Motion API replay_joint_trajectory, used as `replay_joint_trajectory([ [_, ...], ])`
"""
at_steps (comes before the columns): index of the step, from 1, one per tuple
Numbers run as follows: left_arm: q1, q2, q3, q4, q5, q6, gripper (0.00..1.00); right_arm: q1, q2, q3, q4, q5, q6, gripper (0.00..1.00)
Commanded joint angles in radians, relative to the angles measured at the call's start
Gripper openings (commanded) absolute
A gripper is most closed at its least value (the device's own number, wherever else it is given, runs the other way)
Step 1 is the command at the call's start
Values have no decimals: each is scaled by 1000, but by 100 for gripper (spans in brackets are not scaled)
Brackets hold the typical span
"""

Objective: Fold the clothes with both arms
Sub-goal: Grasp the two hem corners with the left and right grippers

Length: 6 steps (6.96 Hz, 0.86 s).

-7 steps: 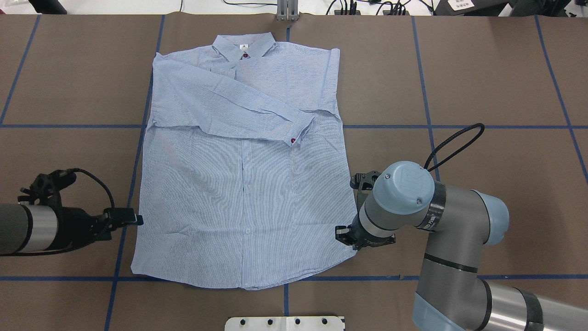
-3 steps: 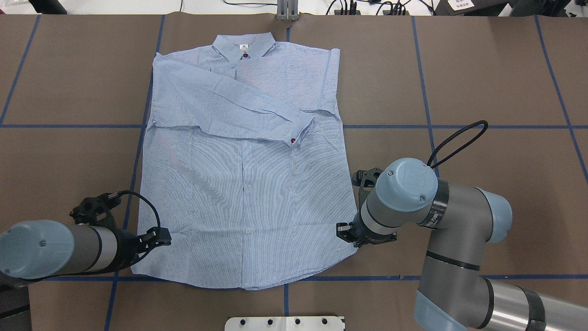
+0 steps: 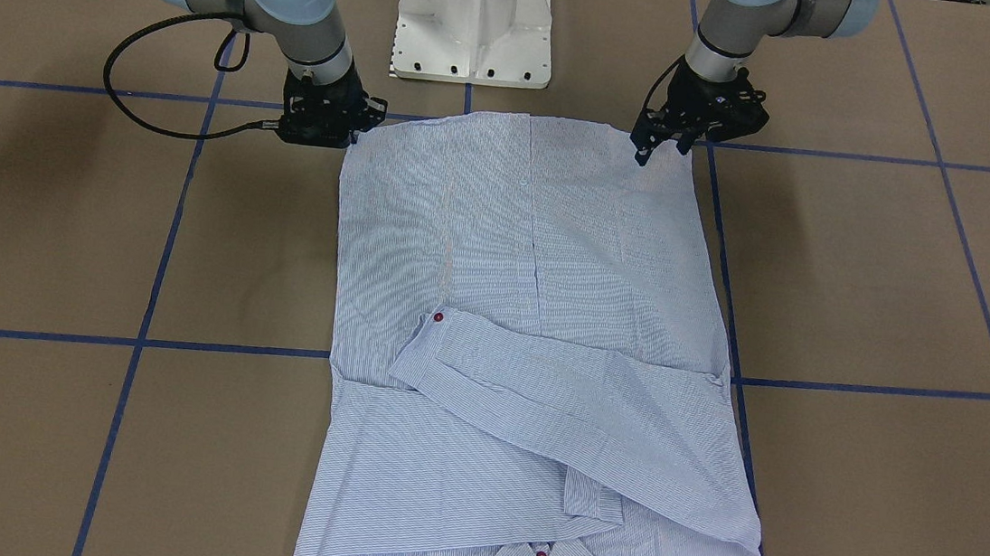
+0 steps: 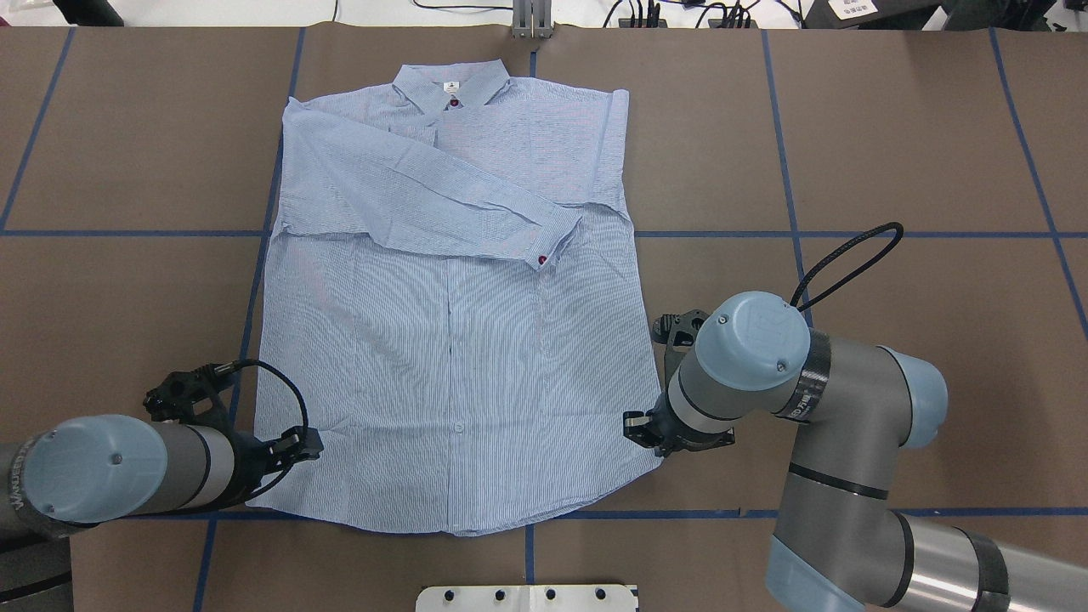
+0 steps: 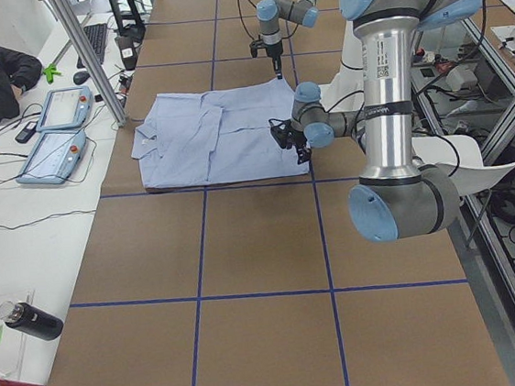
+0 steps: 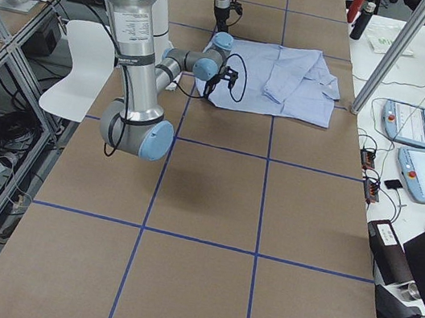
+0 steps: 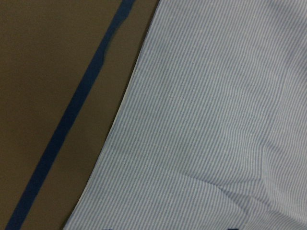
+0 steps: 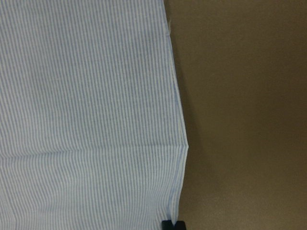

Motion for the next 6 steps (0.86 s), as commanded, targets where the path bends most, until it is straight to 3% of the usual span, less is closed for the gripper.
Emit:
replay_joint_trajectory([
  [1,10,9,0,39,3,1,83,1,-2,0,0,0,0,0],
  [6,40,55,3,40,29,6,79,3,-3,-3,0,0,0,0],
])
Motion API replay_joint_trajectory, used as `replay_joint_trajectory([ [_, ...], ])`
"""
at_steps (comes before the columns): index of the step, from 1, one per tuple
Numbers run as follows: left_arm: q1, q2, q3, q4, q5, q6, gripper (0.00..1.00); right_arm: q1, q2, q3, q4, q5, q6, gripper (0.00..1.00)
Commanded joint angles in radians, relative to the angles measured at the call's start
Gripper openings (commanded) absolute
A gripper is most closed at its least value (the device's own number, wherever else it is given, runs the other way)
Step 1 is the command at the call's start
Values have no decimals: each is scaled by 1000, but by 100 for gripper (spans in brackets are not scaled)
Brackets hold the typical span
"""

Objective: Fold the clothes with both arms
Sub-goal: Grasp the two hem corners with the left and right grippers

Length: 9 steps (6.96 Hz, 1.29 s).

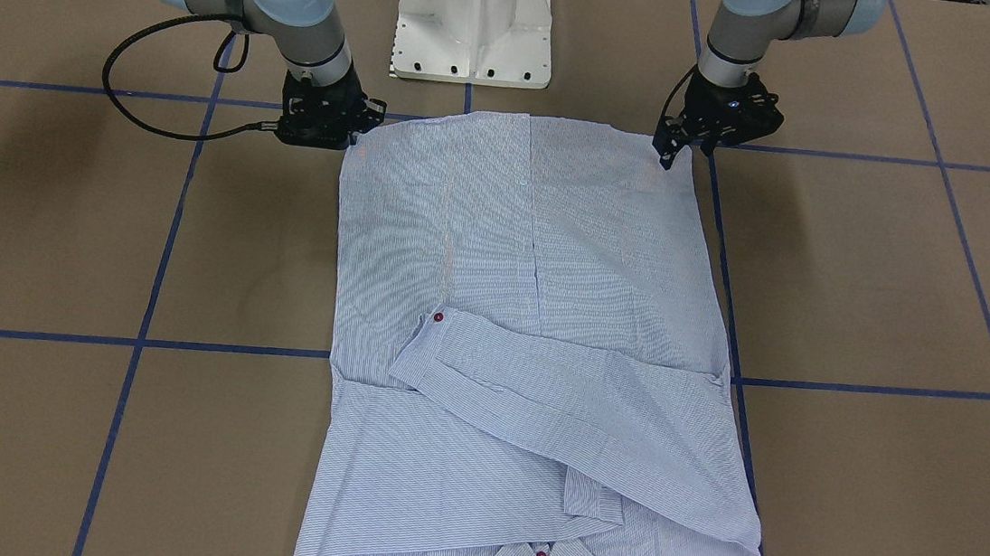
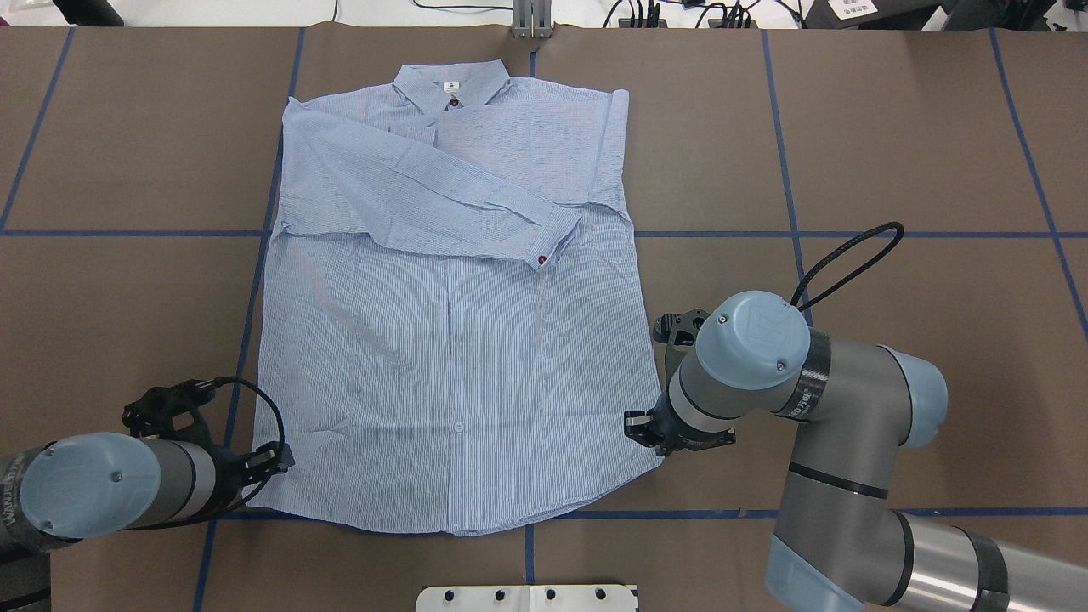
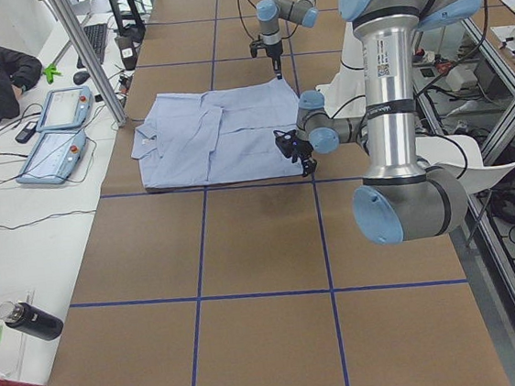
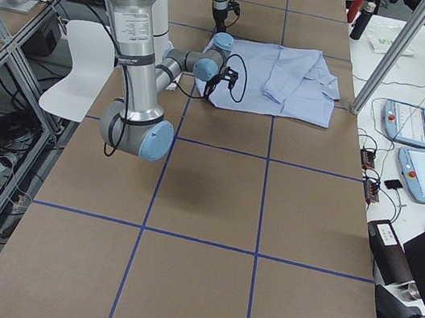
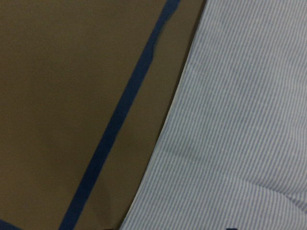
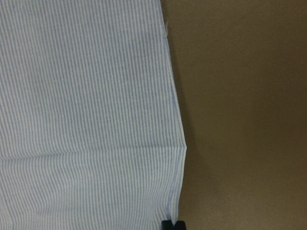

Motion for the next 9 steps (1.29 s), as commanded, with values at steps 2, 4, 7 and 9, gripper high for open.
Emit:
replay_joint_trajectory([
  [2,41,-5,-1,0,1,-6,74,4,-5,-1,0,0,-1,0],
  [4,42,-4,-1,0,1,-6,64,6,-5,-1,0,0,-2,0],
  [7,38,-1,-4,0,1,-3,61,10,-5,-1,0,0,-2,0],
  [9,36,4,-4,3,1,-1,59,15,-5,-1,0,2,-3,0],
])
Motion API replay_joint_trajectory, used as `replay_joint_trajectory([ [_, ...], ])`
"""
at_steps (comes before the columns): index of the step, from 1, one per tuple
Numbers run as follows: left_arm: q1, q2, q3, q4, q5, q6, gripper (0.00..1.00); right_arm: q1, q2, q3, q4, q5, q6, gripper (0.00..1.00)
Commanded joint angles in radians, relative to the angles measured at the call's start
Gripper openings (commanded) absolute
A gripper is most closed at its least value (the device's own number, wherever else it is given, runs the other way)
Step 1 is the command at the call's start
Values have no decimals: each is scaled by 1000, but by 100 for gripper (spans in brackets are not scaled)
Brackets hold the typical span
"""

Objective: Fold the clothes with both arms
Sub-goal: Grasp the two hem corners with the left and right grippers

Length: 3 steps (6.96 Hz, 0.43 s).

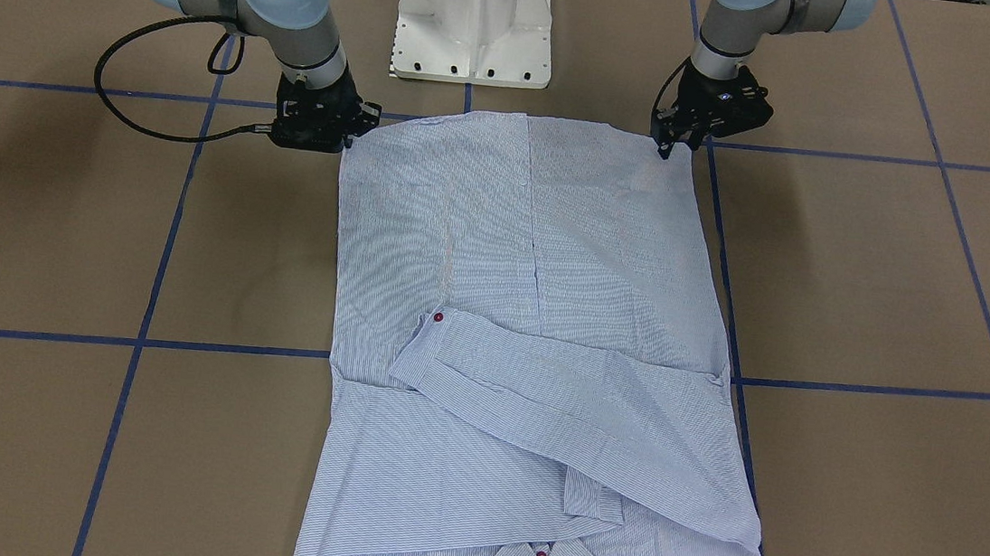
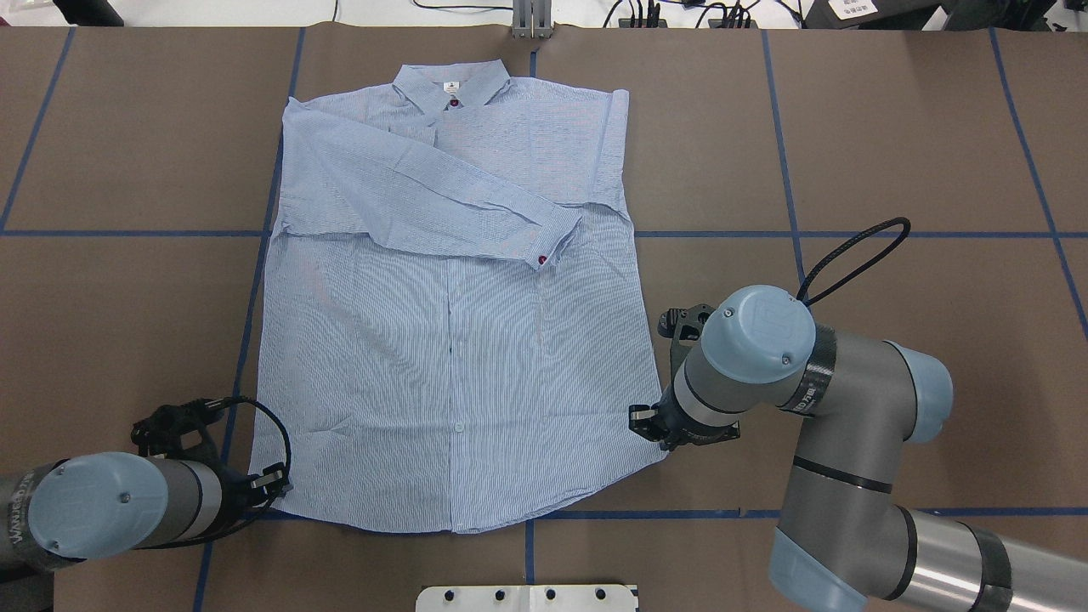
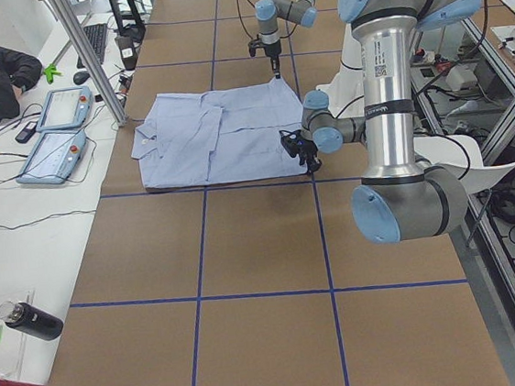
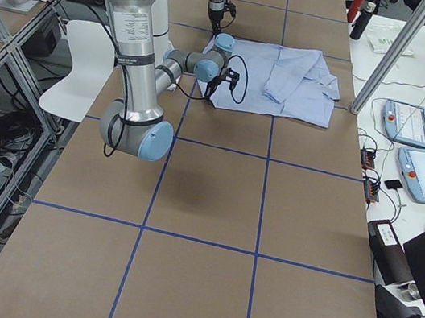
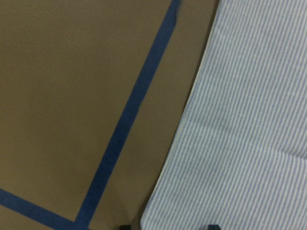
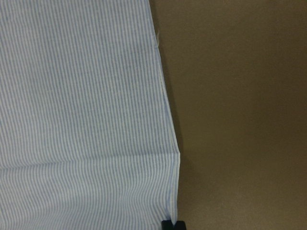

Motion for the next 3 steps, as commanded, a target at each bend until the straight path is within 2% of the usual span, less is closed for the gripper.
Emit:
replay_joint_trajectory([
  [1,-1,5,-1,2,0,1,59,4,0,0,0,1,-1,0],
  [3,-1,3,1,3,0,1,51,4,0,0,0,1,-2,0],
])
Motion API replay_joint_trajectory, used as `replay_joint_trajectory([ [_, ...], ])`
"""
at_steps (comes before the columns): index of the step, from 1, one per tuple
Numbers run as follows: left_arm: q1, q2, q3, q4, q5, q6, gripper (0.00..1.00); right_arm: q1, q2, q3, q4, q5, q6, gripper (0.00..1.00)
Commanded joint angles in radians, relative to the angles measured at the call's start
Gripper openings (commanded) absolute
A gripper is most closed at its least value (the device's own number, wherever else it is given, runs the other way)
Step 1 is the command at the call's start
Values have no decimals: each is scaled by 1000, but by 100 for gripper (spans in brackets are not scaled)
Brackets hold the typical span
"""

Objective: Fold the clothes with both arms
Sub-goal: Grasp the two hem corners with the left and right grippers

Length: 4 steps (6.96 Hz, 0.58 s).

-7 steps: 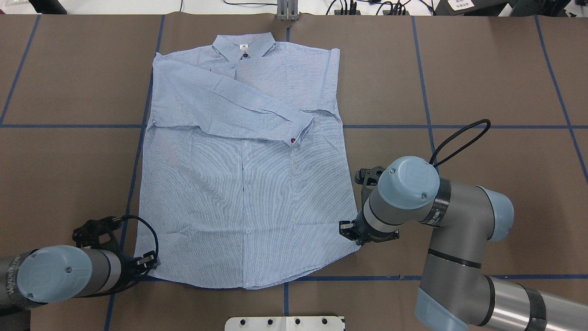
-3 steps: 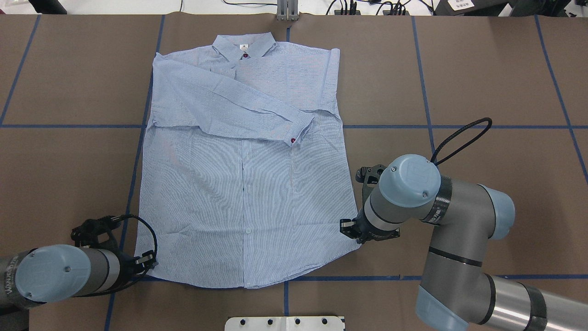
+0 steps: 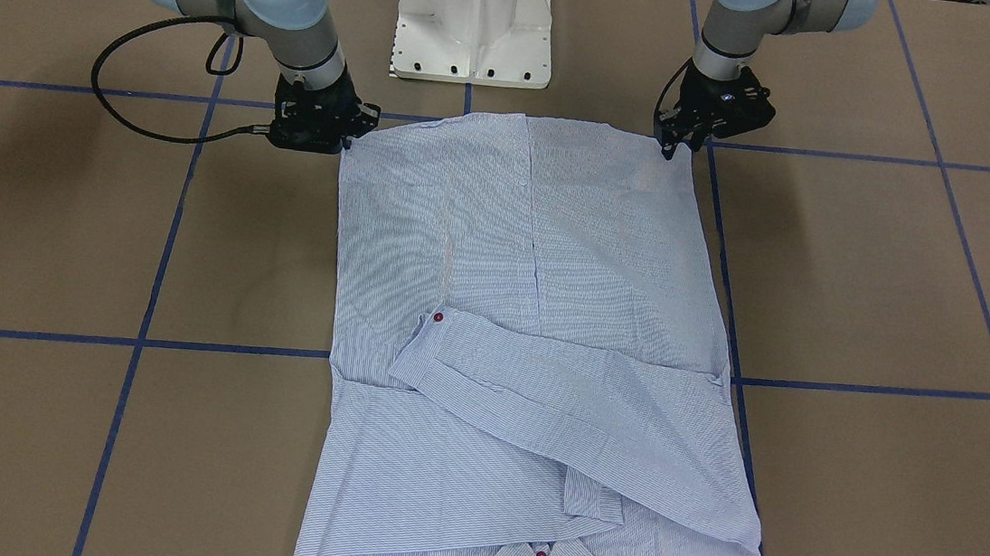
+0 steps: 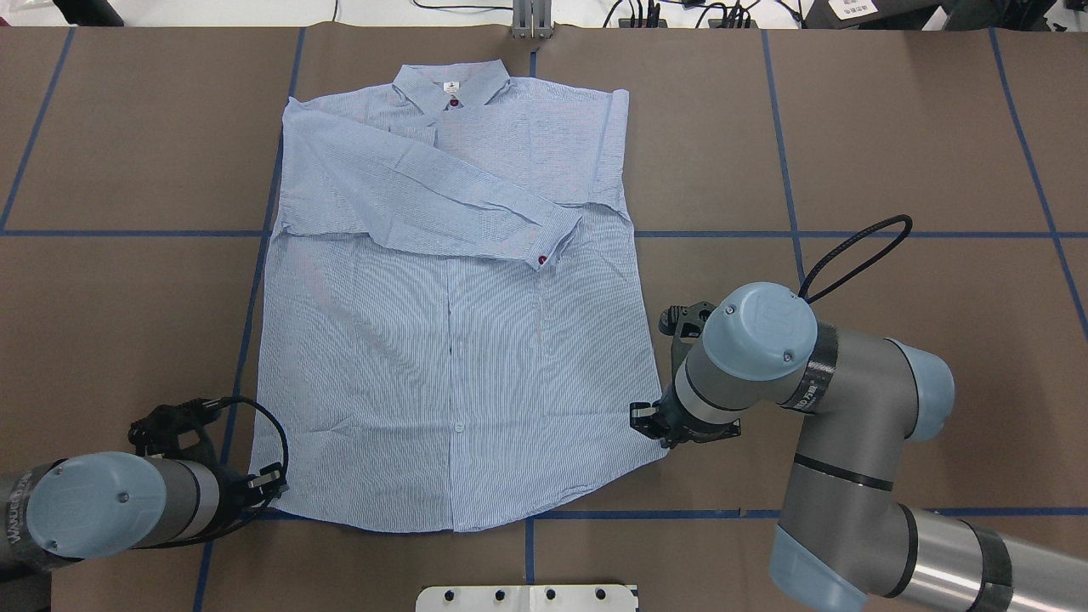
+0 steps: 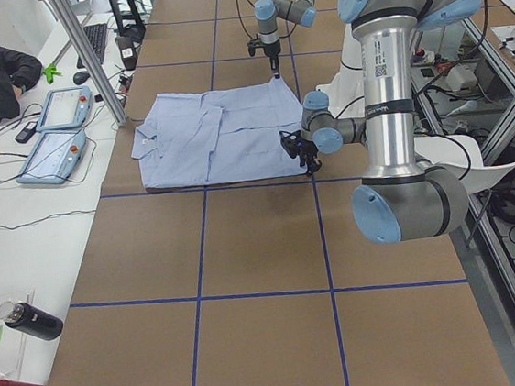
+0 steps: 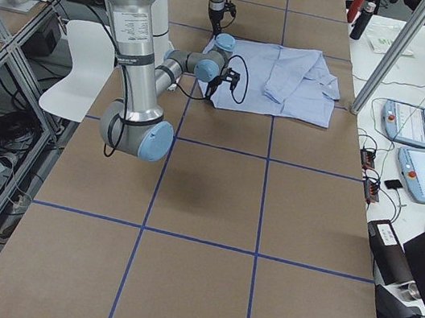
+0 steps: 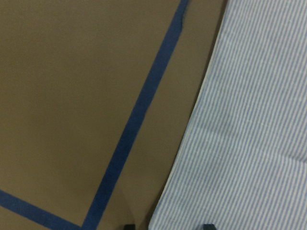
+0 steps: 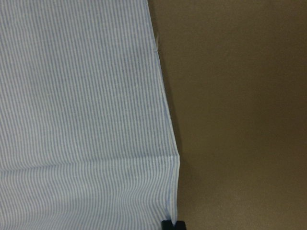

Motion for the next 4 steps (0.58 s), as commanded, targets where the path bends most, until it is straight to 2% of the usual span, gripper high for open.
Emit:
replay_joint_trajectory([
  [1,0,-1,1,1,0,-1,34,0,-2,0,0,0,-1,0],
  [2,0,-2,-2,1,0,-3,0,2,-2,-2,0,0,-3,0],
  [4,-5,-7,-24,28,-2,3,0,10,-2,-2,0,5,-8,0],
])
